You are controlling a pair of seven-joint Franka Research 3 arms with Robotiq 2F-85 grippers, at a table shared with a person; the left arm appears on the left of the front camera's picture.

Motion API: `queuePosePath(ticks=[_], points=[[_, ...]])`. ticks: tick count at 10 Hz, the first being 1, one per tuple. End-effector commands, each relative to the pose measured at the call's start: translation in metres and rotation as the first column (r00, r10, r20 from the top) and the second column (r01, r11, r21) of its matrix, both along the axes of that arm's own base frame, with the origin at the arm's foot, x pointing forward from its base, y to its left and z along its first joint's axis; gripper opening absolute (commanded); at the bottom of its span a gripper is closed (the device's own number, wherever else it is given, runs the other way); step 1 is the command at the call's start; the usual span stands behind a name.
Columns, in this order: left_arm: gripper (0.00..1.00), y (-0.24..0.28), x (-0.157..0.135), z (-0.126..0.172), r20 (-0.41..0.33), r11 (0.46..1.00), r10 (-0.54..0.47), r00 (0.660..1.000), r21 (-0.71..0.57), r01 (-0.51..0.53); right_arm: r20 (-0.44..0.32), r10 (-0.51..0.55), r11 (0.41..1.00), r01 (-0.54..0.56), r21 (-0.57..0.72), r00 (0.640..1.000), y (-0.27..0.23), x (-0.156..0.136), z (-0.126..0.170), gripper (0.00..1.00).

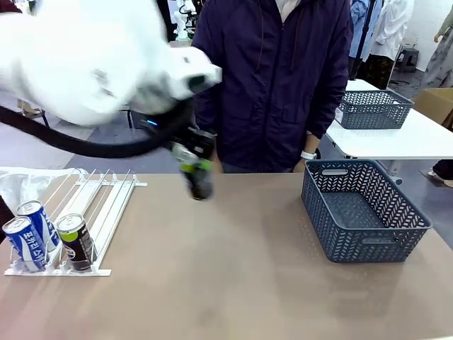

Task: Retrieve and store the cans from the dispenser.
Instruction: Pick up one can from the Automatic Can Dispenser and place it in the middle of the table.

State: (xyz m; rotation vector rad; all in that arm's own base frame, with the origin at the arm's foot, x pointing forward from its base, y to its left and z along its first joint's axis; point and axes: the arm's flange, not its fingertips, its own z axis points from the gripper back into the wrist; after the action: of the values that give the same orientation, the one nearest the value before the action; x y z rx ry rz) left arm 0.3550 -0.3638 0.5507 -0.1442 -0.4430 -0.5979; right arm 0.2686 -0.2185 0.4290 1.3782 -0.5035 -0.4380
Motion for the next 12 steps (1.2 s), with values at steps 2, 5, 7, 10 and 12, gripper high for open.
queuePosePath(ticks=[2, 5, 7, 10, 12], points=[[0.00, -0.073, 0.067, -0.069, -0.193, 0.985, -0.150, 0.970, 0.055, 0.164, 0.000, -0.001, 1.000, 0.001, 0.007, 1.000, -0.001, -0.001, 0.003, 1.00], [0.00, -0.091, 0.088, -0.119, -0.279, 0.974, -0.108, 0.954, 0.164, 0.158, 0.000, -0.001, 1.000, 0.001, 0.007, 1.000, -0.001, -0.001, 0.003, 1.00], [0.00, -0.085, 0.093, -0.121, -0.255, 0.980, -0.077, 0.964, 0.159, 0.120, 0.000, -0.001, 1.000, 0.001, 0.007, 1.000, -0.001, -0.001, 0.003, 1.00], [0.00, -0.081, 0.095, -0.125, -0.258, 0.978, -0.055, 0.965, 0.180, 0.104, 0.000, -0.001, 1.000, 0.001, 0.007, 1.000, -0.001, -0.001, 0.003, 1.00], [0.00, -0.080, 0.092, -0.134, -0.240, 0.968, -0.037, 0.970, 0.233, 0.094, 0.000, -0.001, 1.000, 0.001, 0.007, 1.000, -0.001, -0.001, 0.003, 1.00]])
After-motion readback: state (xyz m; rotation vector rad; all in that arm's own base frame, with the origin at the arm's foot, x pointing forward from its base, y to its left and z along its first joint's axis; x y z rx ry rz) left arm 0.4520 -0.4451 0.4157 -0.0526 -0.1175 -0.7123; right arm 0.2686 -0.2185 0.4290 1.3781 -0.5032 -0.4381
